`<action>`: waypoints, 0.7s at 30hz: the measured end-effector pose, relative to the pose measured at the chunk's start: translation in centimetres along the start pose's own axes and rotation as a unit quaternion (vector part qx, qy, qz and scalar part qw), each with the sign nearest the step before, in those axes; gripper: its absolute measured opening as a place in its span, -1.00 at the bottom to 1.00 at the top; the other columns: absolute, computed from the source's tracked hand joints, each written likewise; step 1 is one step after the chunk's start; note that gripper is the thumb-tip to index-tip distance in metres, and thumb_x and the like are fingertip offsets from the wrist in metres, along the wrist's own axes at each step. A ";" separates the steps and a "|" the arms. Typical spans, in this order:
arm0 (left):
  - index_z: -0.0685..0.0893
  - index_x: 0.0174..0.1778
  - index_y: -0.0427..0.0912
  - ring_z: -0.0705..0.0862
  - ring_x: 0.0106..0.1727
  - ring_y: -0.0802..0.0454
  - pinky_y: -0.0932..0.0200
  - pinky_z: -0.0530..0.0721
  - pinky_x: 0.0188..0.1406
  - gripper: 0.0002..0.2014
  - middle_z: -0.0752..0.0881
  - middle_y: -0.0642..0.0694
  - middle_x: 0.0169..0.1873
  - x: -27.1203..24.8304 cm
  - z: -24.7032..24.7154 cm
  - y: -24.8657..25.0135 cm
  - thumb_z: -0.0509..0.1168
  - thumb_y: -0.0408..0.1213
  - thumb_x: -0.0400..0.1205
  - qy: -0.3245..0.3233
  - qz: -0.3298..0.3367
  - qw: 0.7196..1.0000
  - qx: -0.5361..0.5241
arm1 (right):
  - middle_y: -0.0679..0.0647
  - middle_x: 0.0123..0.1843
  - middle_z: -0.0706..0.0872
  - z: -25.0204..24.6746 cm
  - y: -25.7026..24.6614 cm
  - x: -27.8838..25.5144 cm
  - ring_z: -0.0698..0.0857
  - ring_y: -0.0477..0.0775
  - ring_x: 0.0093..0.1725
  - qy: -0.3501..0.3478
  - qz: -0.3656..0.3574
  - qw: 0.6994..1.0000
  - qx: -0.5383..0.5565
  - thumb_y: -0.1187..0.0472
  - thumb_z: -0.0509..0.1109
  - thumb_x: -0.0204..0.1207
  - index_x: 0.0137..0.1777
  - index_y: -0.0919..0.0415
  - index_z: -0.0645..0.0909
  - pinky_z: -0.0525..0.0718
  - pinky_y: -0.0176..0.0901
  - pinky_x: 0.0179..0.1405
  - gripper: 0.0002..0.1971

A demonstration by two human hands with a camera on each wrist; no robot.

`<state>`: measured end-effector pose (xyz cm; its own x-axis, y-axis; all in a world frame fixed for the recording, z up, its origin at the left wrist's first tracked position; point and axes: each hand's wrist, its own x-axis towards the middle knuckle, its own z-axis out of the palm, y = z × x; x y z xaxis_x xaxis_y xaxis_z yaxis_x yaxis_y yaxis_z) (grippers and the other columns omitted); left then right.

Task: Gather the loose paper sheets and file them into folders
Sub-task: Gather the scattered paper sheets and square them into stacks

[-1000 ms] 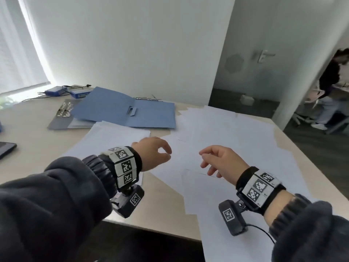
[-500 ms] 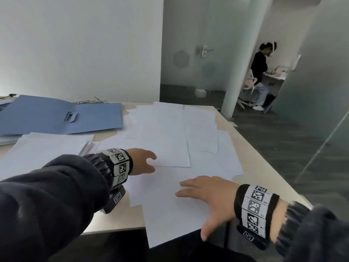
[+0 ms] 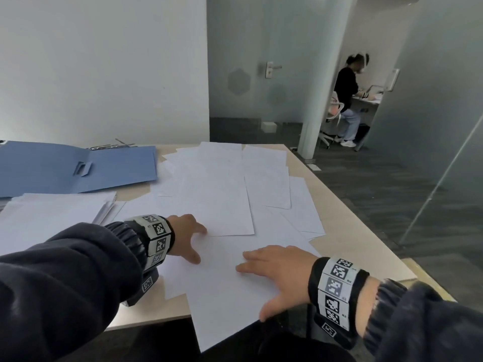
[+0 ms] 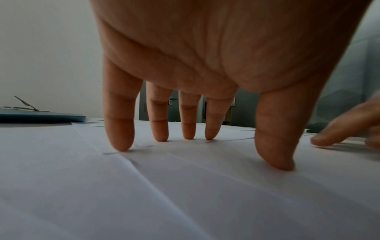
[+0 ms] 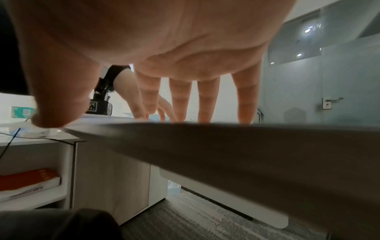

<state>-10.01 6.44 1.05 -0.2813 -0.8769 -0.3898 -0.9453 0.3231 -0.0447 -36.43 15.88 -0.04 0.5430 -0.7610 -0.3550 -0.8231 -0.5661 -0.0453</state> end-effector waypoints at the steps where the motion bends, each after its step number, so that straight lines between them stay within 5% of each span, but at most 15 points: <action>1: 0.33 0.62 0.24 0.43 0.48 -0.13 -0.11 0.50 0.42 -0.14 0.34 0.03 0.52 -0.1 0.1 -0.1 0.47 0.30 0.40 -0.004 0.004 1.000 0.006 | -0.26 0.79 -0.13 0.3 -0.3 0.3 -0.11 0.01 0.78 -0.014 -0.003 1.000 -0.008 -0.48 0.48 0.30 0.69 -0.44 -0.10 0.07 0.36 0.68 0.07; 6: 0.35 0.58 0.23 0.21 0.64 -0.15 -0.13 0.35 0.53 -0.14 0.19 0.02 0.64 -0.4 0.4 -0.2 0.47 0.35 0.37 -0.006 -0.002 1.000 0.009 | -0.16 0.80 -0.17 1.1 -1.1 0.9 -0.16 0.09 0.79 -0.014 -0.010 1.000 -0.016 -0.32 0.40 0.42 0.68 -0.45 -0.15 0.05 0.41 0.67 -0.05; 8: 0.40 0.48 0.09 0.45 0.46 -0.09 -0.03 0.46 0.38 -0.18 0.37 0.02 0.56 -0.5 0.4 -0.2 0.49 0.32 0.37 -0.018 -0.002 1.000 -0.003 | -0.14 0.80 0.02 0.7 -1.2 0.8 0.02 0.14 0.78 0.007 -0.027 1.000 0.001 -0.32 0.22 0.40 0.69 -0.39 -0.04 0.19 0.30 0.66 -0.15; 11: 0.35 0.40 0.01 0.58 0.13 -0.03 0.03 0.53 0.08 -0.14 0.54 0.06 0.34 -0.5 0.5 -0.3 0.52 0.34 0.32 -0.007 -0.003 1.000 -0.026 | -0.14 0.68 0.35 -0.1 -1.1 0.5 0.35 0.09 0.64 0.046 -0.034 0.997 0.042 -0.16 0.31 0.50 0.69 -0.28 0.15 0.41 0.18 0.56 -0.25; 16: 0.21 0.64 0.11 0.47 0.45 -0.05 -0.08 0.54 0.36 0.07 0.43 0.08 0.45 -0.5 0.4 -0.4 0.48 0.42 0.27 0.020 -0.006 1.000 -0.006 | -0.18 0.48 0.55 -0.1 -1.4 0.6 0.54 0.04 0.40 0.062 -0.040 0.995 0.070 -0.27 0.23 0.40 0.57 -0.26 0.26 0.59 0.19 0.34 -0.32; 21: 0.47 0.46 0.05 0.50 0.41 -0.05 -0.03 0.53 0.33 -0.17 0.42 0.08 0.47 -0.8 0.2 0.1 0.45 0.40 0.34 0.008 -0.002 1.000 0.014 | -0.23 0.58 0.45 0.1 -1.2 0.6 0.45 -0.02 0.51 0.061 -0.030 0.996 0.061 -0.31 0.19 0.37 0.65 -0.25 0.22 0.51 0.11 0.45 -0.22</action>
<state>-9.85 7.23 1.15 -0.2796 -0.8843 -0.3739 -0.9418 0.3283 -0.0723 -35.10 16.11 -0.30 0.6012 -0.7648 -0.2318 -0.7991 -0.5738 -0.1794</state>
